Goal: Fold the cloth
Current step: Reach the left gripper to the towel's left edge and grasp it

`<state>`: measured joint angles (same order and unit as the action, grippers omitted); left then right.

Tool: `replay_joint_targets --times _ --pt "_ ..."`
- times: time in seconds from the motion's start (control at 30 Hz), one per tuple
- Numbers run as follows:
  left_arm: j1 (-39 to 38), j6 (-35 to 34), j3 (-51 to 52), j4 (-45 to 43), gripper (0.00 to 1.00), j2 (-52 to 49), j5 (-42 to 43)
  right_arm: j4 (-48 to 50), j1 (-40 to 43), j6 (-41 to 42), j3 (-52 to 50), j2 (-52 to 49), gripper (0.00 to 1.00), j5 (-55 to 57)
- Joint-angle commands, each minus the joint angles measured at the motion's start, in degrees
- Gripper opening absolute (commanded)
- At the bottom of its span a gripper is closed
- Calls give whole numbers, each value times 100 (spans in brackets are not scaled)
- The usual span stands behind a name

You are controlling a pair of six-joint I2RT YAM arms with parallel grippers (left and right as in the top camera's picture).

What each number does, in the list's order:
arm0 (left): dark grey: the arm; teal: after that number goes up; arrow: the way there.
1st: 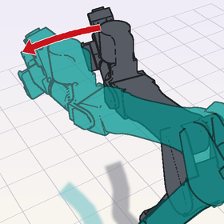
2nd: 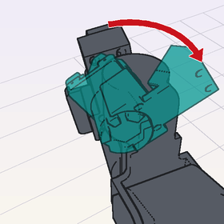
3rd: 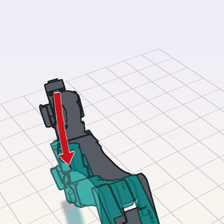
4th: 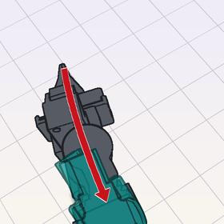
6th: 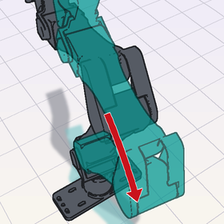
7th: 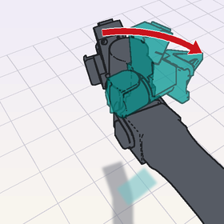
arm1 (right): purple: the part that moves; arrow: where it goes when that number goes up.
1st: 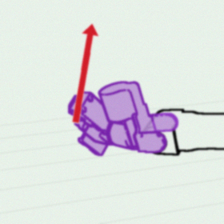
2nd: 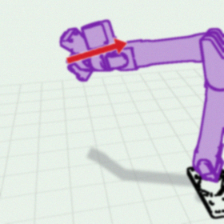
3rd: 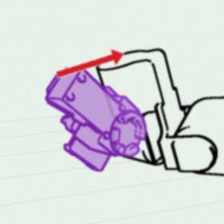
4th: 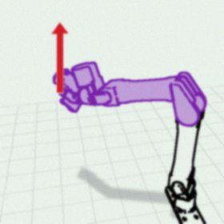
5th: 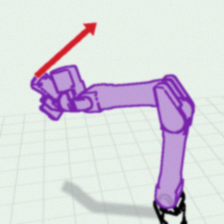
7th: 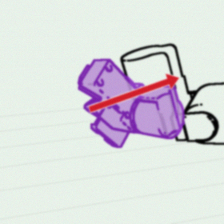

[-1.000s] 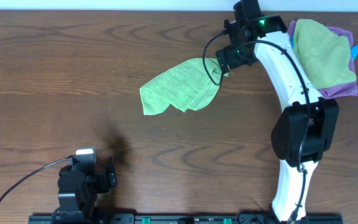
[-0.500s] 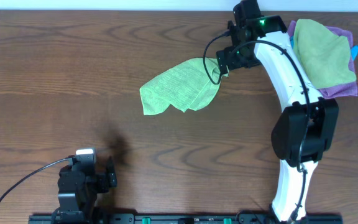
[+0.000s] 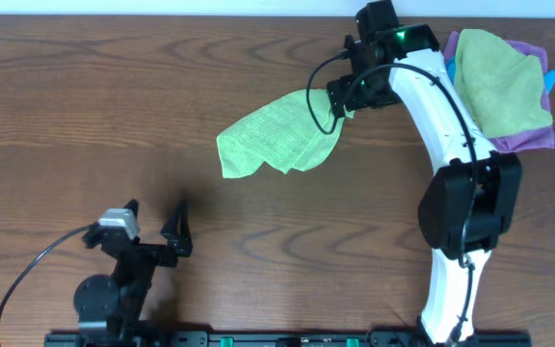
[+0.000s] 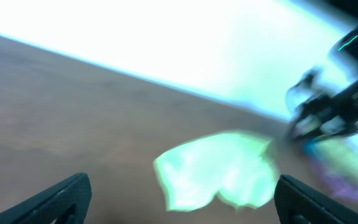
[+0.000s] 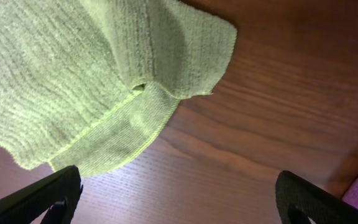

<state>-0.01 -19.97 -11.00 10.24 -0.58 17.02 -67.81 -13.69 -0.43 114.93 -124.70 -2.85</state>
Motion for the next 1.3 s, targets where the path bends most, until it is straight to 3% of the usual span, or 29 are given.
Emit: replay_joint_targets --times 0.0,0.03,0.17,0.33,0.47,0.6,0.77,0.93,1.07,1.1,1.13,1.17,1.2,1.27 --pt "35 -1818 -33 -205 95 31 531 -61 -55 79 -33 -13 99 -83" --pt "35 -2168 -33 -236 95 28 527 -101 -55 74 -33 -13 99 -74" --pt "31 -2444 -37 -358 95 -245 752 -166 -24 59 -31 0 99 7" --pt "31 -2518 -382 -791 96 -1355 1099 -87 118 -313 -28 120 99 4" --pt "31 -1884 -1515 -553 96 -2929 1491 -79 313 -551 -28 245 99 4" --pt "-68 -1287 -2881 688 96 -4492 1626 -50 498 -614 -28 299 99 7" --pt "-835 -852 -4503 1971 95 -6570 1779 155 798 -1054 -28 299 99 -66" --pt "-1445 -874 -4999 1429 95 -7777 2146 553 1239 -1058 -28 299 99 -1331" --pt "-1613 -1609 -4996 623 95 -8415 2159 907 1582 -1032 -31 297 99 -2273" --pt "-1628 -1611 -4996 479 92 -8566 2098 933 1639 -1036 -31 297 99 -2271" --pt "-1637 -1683 -4996 492 82 -8697 1976 931 1679 -1040 -31 297 99 -2262" --pt "-1648 -1880 -4996 627 84 -8850 1797 918 1711 -1047 -31 297 99 -2223" --pt "-1661 -2087 -4996 800 98 -8999 1611 903 1722 -1110 -31 289 99 -2168" --pt "-1740 -2249 -4996 1019 95 -9318 1281 887 1707 -1235 -31 284 99 -1969"
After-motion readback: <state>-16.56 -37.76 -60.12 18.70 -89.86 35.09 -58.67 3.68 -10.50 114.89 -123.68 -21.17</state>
